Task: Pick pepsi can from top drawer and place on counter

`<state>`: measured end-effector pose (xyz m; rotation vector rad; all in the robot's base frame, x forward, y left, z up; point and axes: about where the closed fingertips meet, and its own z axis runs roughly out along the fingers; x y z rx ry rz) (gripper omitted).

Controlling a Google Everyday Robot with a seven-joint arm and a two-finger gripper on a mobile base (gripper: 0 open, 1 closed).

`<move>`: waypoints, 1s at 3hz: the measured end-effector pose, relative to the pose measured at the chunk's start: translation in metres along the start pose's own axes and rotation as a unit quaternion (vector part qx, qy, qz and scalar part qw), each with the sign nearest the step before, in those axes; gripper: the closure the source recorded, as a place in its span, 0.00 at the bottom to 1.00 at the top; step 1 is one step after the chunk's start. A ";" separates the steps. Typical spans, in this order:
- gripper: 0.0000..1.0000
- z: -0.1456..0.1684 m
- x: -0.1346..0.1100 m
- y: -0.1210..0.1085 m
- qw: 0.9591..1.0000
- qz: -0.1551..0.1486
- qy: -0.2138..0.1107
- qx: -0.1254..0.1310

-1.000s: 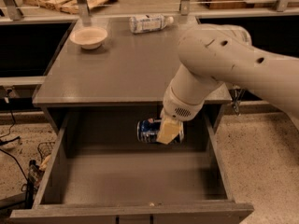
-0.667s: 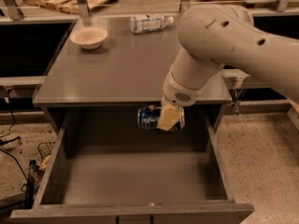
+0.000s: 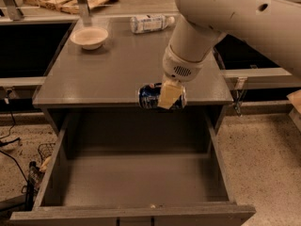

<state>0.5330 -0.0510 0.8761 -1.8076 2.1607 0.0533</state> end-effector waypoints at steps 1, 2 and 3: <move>1.00 -0.013 -0.004 -0.023 1.000 0.000 0.005 0.013; 1.00 -0.018 -0.010 -0.040 1.000 -0.003 0.008 0.019; 1.00 -0.008 -0.016 -0.070 1.000 -0.005 -0.023 0.019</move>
Offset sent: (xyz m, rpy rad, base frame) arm 0.0561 -0.0024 0.0400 -0.0324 -0.0495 -0.0088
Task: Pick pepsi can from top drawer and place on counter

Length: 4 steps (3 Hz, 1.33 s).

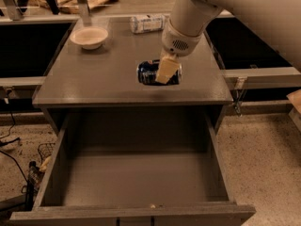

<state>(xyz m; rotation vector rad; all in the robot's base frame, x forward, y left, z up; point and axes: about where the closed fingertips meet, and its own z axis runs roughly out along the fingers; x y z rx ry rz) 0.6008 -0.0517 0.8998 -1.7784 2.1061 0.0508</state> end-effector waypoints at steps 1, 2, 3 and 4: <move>1.00 0.012 -0.004 -0.022 1.000 0.001 -0.023 0.002; 1.00 0.012 -0.004 -0.022 1.000 0.001 -0.023 0.002; 1.00 0.037 0.000 -0.022 1.000 0.006 -0.015 -0.023; 1.00 0.037 0.000 -0.022 1.000 0.006 -0.015 -0.023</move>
Offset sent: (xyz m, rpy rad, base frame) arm 0.0215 0.0017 -0.0045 0.0382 -0.0110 0.0064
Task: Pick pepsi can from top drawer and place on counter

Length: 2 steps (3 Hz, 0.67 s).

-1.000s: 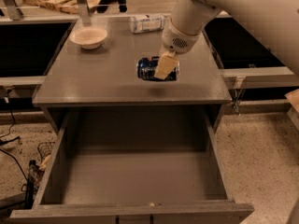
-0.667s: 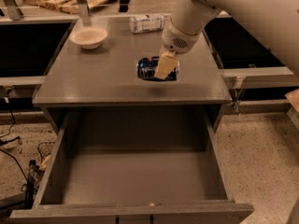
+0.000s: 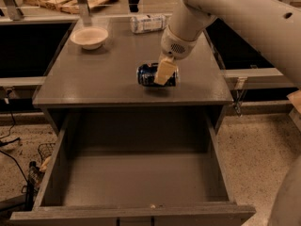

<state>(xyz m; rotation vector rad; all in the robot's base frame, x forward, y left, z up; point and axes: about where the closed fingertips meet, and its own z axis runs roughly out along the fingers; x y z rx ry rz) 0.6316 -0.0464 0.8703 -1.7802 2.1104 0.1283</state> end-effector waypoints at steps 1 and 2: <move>1.00 0.003 0.000 -0.012 1.000 0.009 -0.002 -0.007; 1.00 0.016 -0.003 -0.029 1.000 0.018 -0.001 -0.025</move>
Offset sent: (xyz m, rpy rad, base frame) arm 0.0412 -0.0004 -0.0034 0.0212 0.0577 -0.0250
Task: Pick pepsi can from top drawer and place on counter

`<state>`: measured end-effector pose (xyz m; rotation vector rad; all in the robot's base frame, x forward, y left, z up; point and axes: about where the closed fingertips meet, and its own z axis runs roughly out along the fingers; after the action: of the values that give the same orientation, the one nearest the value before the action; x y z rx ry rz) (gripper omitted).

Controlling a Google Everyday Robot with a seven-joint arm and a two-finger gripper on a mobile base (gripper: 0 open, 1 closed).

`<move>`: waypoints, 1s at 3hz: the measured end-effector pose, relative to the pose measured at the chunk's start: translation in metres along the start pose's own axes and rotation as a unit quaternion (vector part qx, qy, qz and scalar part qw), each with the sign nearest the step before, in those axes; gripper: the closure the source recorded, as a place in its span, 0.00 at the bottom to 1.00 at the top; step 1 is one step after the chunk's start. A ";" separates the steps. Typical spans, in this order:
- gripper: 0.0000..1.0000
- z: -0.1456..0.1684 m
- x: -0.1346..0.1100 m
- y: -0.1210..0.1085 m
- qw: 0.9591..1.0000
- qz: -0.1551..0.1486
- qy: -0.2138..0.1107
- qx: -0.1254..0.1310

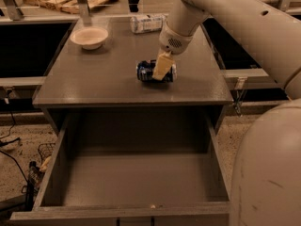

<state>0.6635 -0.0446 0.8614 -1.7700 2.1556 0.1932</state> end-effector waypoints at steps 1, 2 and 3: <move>1.00 0.009 0.011 0.006 1.000 0.007 0.001 -0.009; 0.97 0.009 0.011 0.006 1.000 0.007 0.001 -0.009; 0.74 0.009 0.011 0.006 1.000 0.007 0.001 -0.009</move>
Offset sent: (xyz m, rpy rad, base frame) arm -0.0151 -0.0154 -0.0254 0.0105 0.0458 -0.0188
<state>0.6574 -0.0501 0.8482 -1.7671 2.1750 0.2158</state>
